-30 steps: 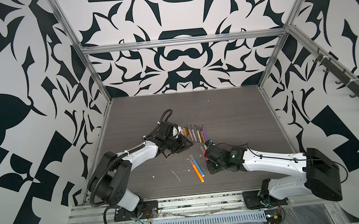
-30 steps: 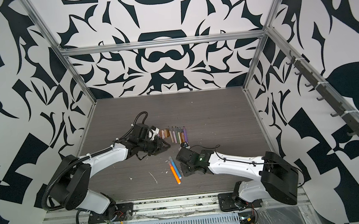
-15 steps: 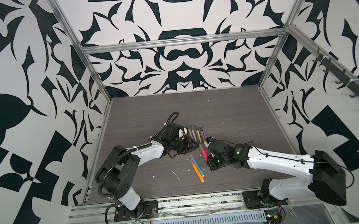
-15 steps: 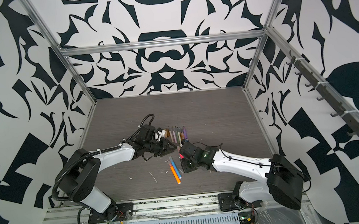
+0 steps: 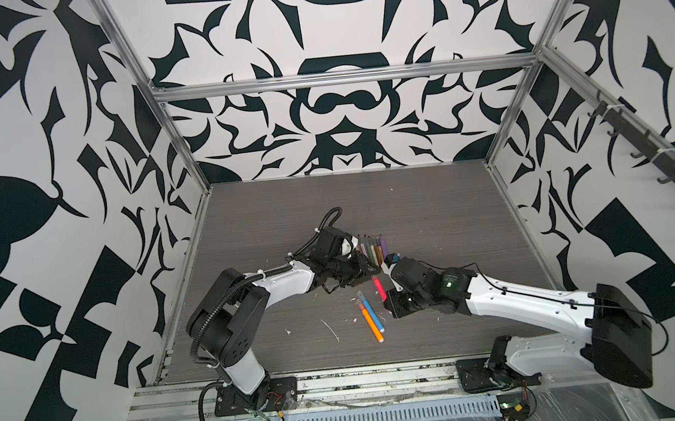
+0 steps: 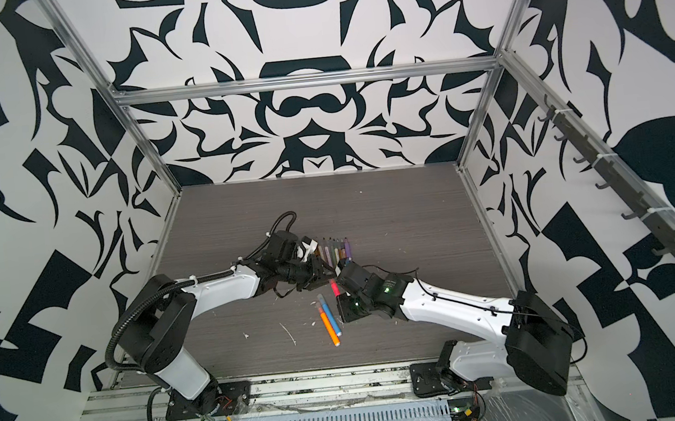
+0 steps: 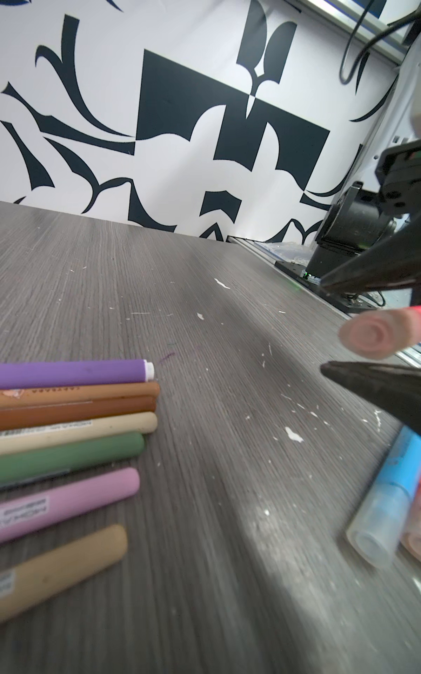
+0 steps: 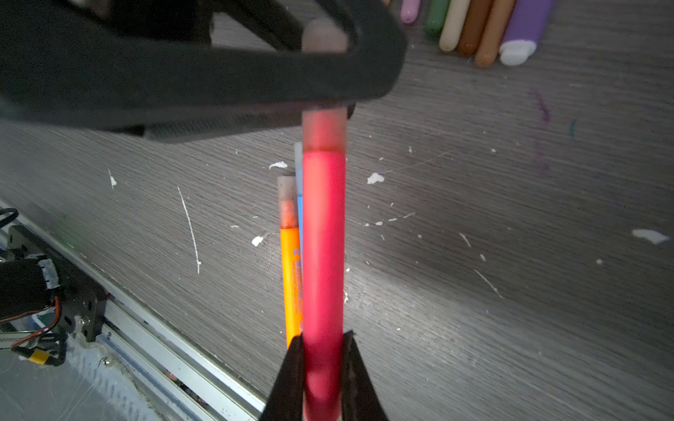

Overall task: Open the pen caps
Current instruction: 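Close the left gripper on the pink highlighter's cap while the right gripper holds it, then pull the cap with the left gripper away from the right gripper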

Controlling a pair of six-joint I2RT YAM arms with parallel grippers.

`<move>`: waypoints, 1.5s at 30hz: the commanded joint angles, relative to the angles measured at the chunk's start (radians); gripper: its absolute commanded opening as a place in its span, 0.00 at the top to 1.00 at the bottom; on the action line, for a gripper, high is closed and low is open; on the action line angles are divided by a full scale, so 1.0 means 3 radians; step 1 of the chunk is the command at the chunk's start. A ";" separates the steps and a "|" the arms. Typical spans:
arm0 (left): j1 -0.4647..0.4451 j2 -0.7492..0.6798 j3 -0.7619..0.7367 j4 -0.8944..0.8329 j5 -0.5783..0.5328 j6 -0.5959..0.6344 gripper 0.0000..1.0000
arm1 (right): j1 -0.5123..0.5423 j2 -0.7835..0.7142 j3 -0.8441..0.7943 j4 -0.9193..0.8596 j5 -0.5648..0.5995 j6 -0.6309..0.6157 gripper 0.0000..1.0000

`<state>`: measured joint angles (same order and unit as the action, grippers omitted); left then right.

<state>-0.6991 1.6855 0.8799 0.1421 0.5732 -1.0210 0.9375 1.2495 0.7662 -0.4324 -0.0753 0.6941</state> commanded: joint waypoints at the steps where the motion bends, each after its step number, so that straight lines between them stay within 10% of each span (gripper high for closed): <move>1: -0.0022 0.0041 0.0063 0.0030 0.0032 -0.0024 0.68 | -0.0015 -0.0039 0.0153 0.0030 0.0000 -0.0031 0.96; 6: -0.0055 0.0018 0.0074 0.0042 0.0063 -0.0013 0.99 | -0.0036 -0.0067 0.0175 -0.0008 0.0050 -0.0021 0.96; 12: -0.0068 -0.0054 0.0069 0.0042 0.0071 -0.0018 1.00 | -0.0070 -0.0108 0.0167 0.0027 0.0043 0.0007 0.63; 21: -0.0088 -0.0174 0.0062 0.0042 0.0074 -0.0053 1.00 | -0.0215 0.0080 0.0241 0.0172 -0.0055 -0.0043 0.62; 27: -0.0083 -0.0229 0.0058 0.0045 0.0062 -0.0087 1.00 | -0.0234 0.0186 0.0187 0.0275 -0.0172 -0.0047 0.69; 30: 0.0019 -0.0183 0.0181 -0.0059 0.0094 0.0012 1.00 | -0.0231 0.0135 0.0077 0.0261 -0.0203 0.0003 1.00; 37: 0.1473 0.0387 0.1693 -0.1913 -0.0243 0.1246 1.00 | 0.0061 -0.0477 -0.0577 0.0421 -0.0081 0.0502 1.00; 45: 0.1642 0.0290 0.1353 -0.1943 -0.0273 0.1554 1.00 | -0.0388 -0.0777 -0.0576 0.0223 -0.0106 0.0246 1.00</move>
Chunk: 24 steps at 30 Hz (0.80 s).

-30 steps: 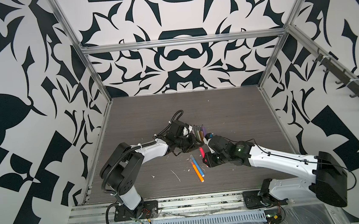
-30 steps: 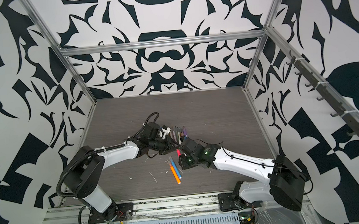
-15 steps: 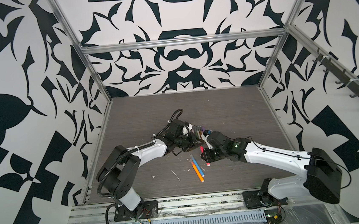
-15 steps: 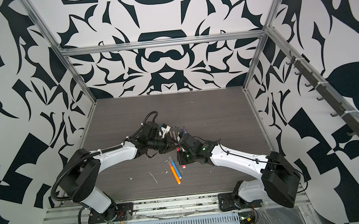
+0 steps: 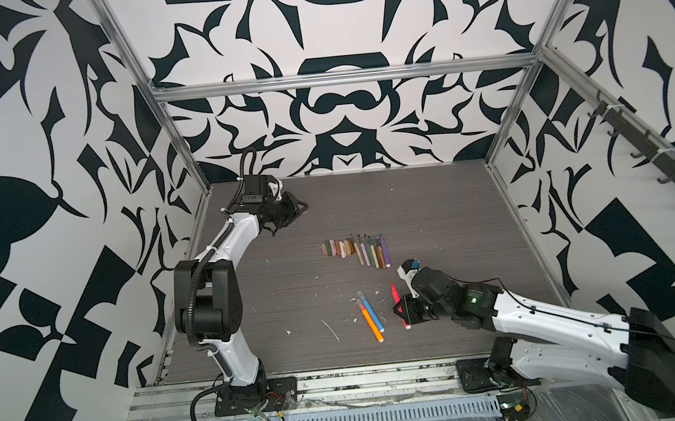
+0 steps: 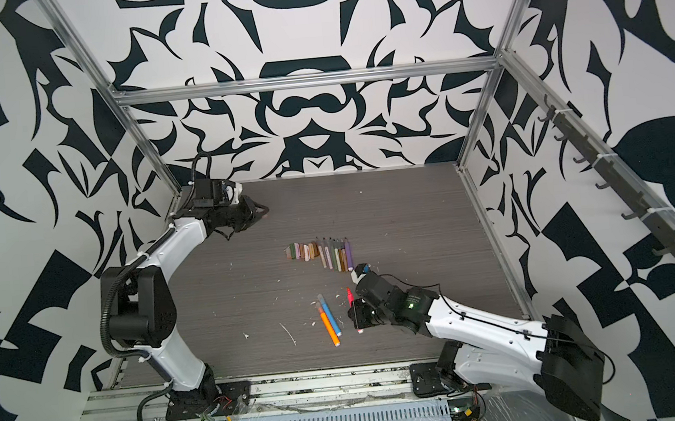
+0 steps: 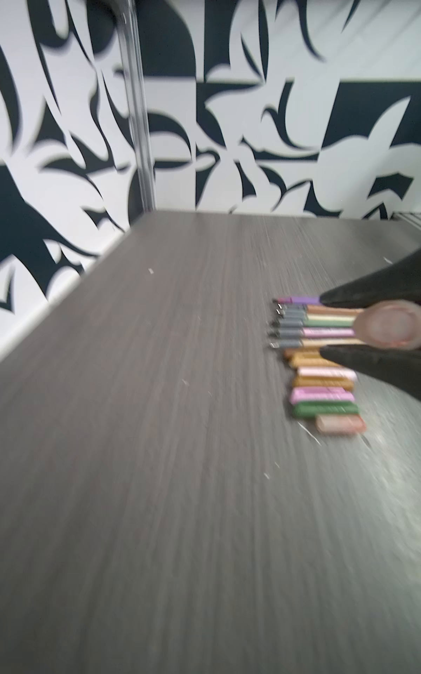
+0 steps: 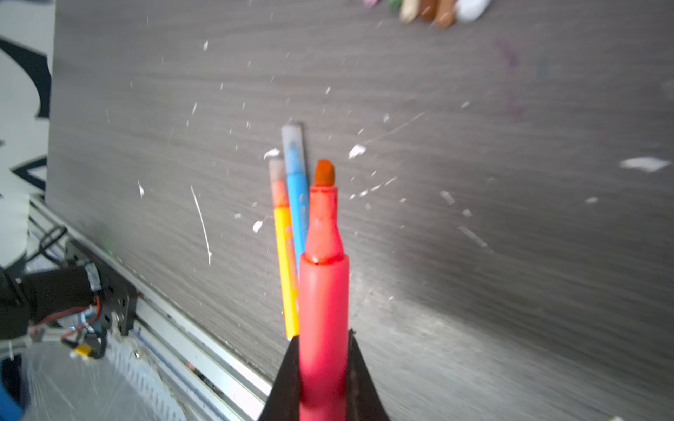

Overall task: Open the pen caps
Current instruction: 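Pull the cap with the left gripper away from the right gripper, then lay the pink cap by the caps and pink highlighter by the pens, opening both grippers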

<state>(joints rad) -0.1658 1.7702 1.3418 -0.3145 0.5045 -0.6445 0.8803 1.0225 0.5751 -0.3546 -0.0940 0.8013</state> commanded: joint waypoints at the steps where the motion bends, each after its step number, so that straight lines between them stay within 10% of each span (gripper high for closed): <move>1: -0.0120 0.0029 -0.0265 -0.0402 -0.0050 0.0316 1.00 | -0.0325 0.0031 0.0070 -0.0014 -0.0120 -0.0161 1.00; 13: -0.0115 0.0544 -0.0463 -0.0276 -0.0016 0.0379 1.00 | -0.1599 0.1200 0.0515 0.0364 -0.0799 -0.1001 1.00; 24: -0.0120 0.0738 -0.0423 -0.0221 0.0134 0.0371 0.95 | -0.1891 0.2129 0.1059 0.0557 -0.1155 -0.1138 1.00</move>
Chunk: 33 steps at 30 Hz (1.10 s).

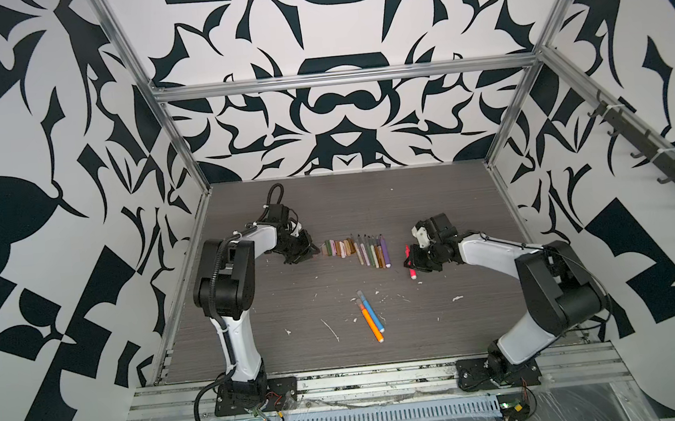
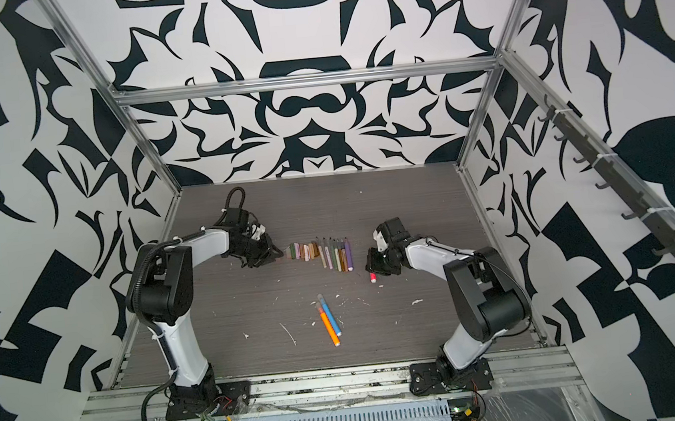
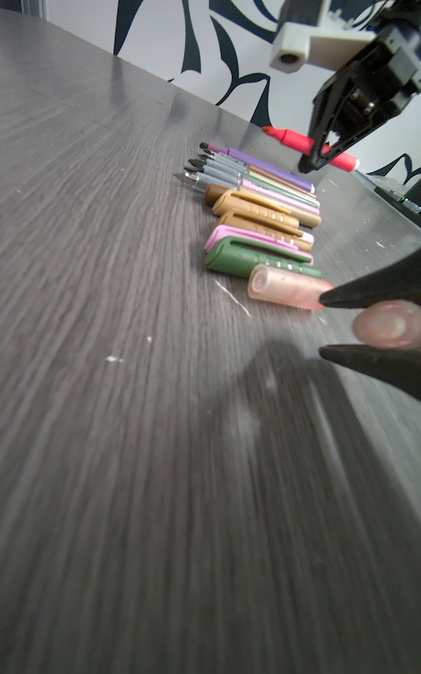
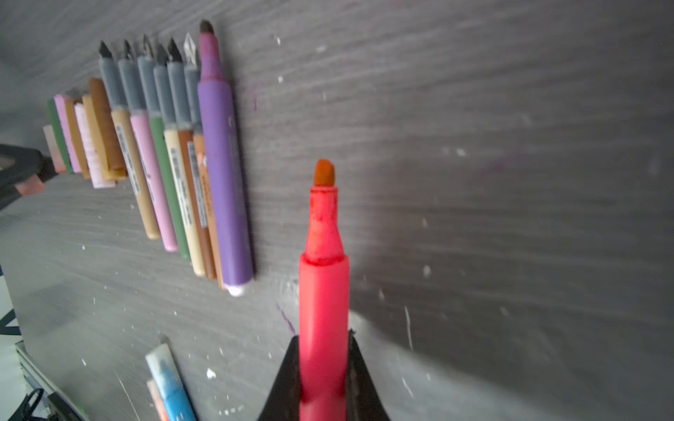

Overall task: Open the pen caps
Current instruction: 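Lay the pink cap by the caps and pink highlighter by the pens, opening both grippers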

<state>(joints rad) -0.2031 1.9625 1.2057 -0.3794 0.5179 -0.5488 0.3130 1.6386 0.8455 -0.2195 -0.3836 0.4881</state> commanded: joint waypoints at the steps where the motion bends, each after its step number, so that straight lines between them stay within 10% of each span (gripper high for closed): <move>1: 0.0002 0.0103 0.0036 0.0001 0.0101 0.0045 0.94 | -0.0001 0.0149 0.0181 0.0143 -0.0230 -0.0067 1.00; 7: 0.0001 0.0100 0.0041 0.0015 0.0117 0.0034 0.75 | 0.0000 0.0374 0.0253 0.0243 -0.0322 -0.0011 1.00; 33: -0.0003 0.0145 0.0122 0.0027 0.0205 -0.0006 0.73 | 0.0000 0.0729 0.0350 0.0306 -0.0356 -0.0033 1.00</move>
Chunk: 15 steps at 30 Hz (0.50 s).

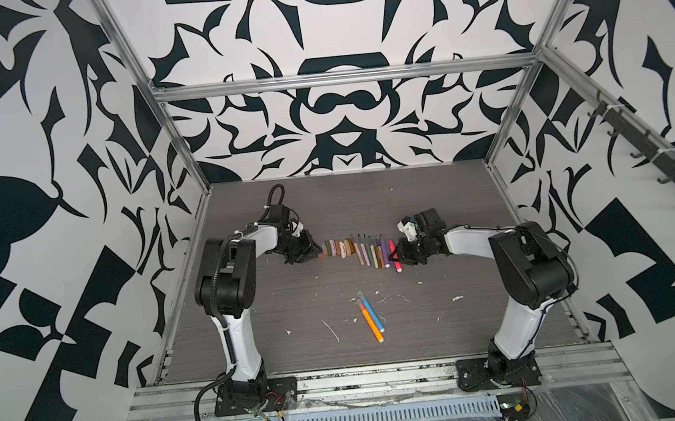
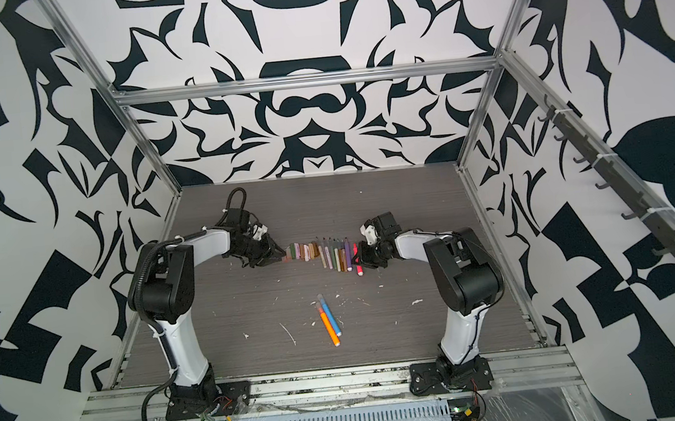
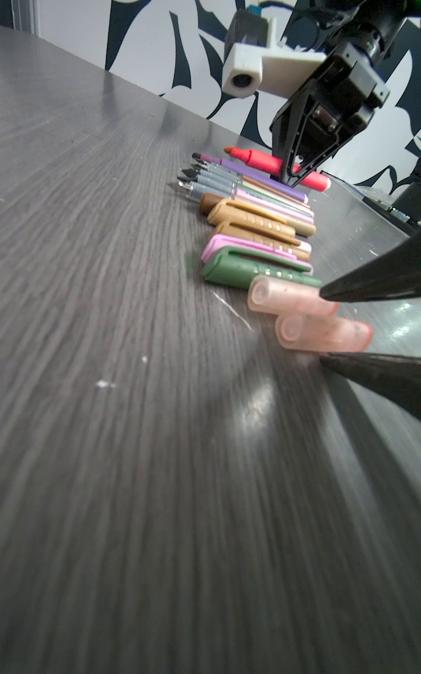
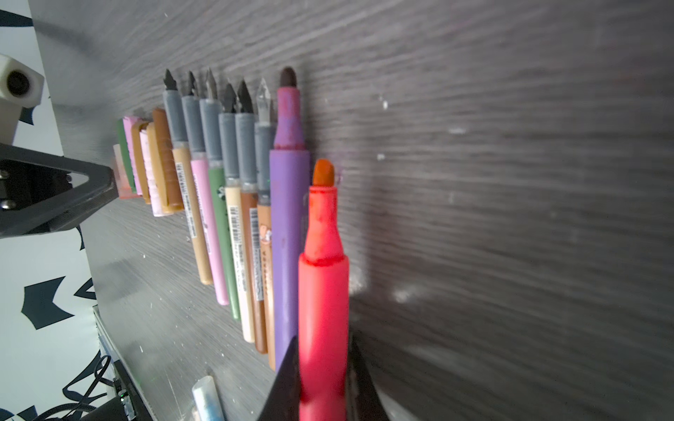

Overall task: Open the pen caps
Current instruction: 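Lay the pink cap by the caps and pink highlighter by the pens, opening both grippers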

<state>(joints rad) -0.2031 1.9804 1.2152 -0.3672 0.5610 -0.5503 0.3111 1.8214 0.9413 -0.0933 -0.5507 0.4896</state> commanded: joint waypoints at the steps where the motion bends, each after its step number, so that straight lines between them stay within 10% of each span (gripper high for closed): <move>1: -0.0003 0.0096 0.0100 -0.0014 0.0075 -0.0004 0.73 | 0.0006 0.0135 0.0041 -0.0106 0.0222 -0.0042 1.00; 15: -0.0003 -0.0403 -0.0256 -0.0011 0.0018 -0.0063 0.73 | 0.0006 0.0223 0.0171 -0.0099 0.0285 -0.0037 0.81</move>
<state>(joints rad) -0.2031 1.9163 1.1614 -0.3584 0.5686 -0.5621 0.3111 1.8641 0.9958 -0.0883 -0.5430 0.4896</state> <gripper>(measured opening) 0.271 0.183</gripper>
